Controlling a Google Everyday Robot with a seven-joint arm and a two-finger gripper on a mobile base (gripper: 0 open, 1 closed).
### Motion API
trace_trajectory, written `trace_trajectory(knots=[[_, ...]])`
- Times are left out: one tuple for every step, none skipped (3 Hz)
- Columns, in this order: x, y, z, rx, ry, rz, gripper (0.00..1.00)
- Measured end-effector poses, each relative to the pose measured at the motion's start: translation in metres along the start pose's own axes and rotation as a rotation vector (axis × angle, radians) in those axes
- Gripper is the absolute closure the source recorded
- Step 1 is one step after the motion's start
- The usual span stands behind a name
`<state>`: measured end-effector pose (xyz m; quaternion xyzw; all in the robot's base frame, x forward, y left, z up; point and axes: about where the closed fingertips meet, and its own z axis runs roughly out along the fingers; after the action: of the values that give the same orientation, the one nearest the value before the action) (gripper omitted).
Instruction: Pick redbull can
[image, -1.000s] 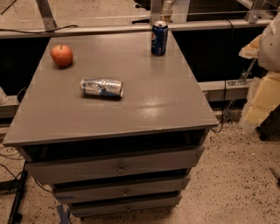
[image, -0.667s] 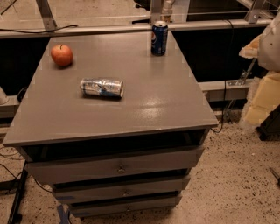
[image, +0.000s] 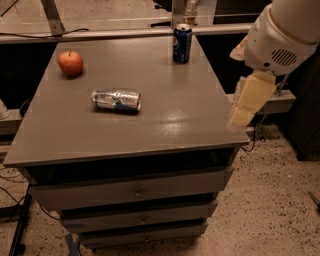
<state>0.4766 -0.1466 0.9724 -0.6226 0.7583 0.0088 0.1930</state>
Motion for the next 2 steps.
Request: trace_trajectory(knots=[[-0.053,-0.006,0.023,-0.022,-0.067,-0.038,0.0],[-0.106,-0.002,0.045,-0.035,-0.133,-0.056,0.0]])
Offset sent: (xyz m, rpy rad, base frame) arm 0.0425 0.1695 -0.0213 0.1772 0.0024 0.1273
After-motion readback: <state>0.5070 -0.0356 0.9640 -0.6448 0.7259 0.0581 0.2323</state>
